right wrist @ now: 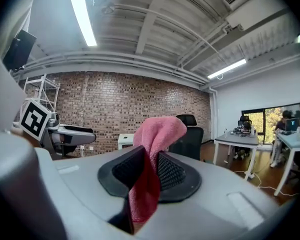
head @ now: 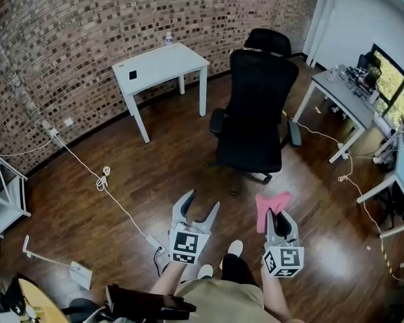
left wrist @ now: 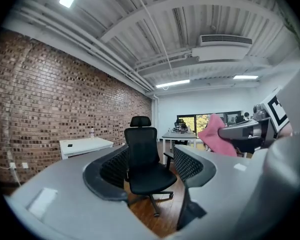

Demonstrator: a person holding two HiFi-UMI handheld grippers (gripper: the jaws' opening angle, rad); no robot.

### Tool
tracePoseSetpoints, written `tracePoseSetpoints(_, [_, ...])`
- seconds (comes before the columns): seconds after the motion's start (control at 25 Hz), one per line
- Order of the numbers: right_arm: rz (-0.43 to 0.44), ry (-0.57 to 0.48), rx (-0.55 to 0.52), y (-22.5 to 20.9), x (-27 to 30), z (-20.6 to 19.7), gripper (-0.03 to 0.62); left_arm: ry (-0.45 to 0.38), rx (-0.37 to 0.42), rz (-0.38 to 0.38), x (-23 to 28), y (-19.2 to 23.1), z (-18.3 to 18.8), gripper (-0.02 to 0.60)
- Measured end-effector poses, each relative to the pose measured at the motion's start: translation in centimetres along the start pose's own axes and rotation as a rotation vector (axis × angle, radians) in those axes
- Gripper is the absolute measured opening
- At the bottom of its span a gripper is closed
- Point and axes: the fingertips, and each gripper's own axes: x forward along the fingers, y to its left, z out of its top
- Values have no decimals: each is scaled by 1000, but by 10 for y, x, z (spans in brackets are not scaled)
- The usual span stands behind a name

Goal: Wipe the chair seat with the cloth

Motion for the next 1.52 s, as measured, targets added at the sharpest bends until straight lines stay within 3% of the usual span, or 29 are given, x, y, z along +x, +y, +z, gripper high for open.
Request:
tracePoseSetpoints(0.24, [60,41,101,-22,62,-20,71,5,-16,-3,55,3,3,261])
tracePoseSetpoints(0.52, [90,-44,81,-80,148,21,71,-40,-71,28,144,18,31,251])
tracePoseSetpoints(0.8, [99,-81,96,-142,203,31,72,-54,-35,67,209,24,49,249])
tracePoseSetpoints(1.08, [52,-8,168,-188,249,-3,74,-41,-33,94,259,44,51,246])
tracePoseSetpoints(1.32, [45,41,130,-187,324,-17,74,-13,-53,47,334,93,17,243])
tracePoseSetpoints(1.52, [-8,80,124,-195,420,-16,77,-10,-80,-65,442,154,5,244])
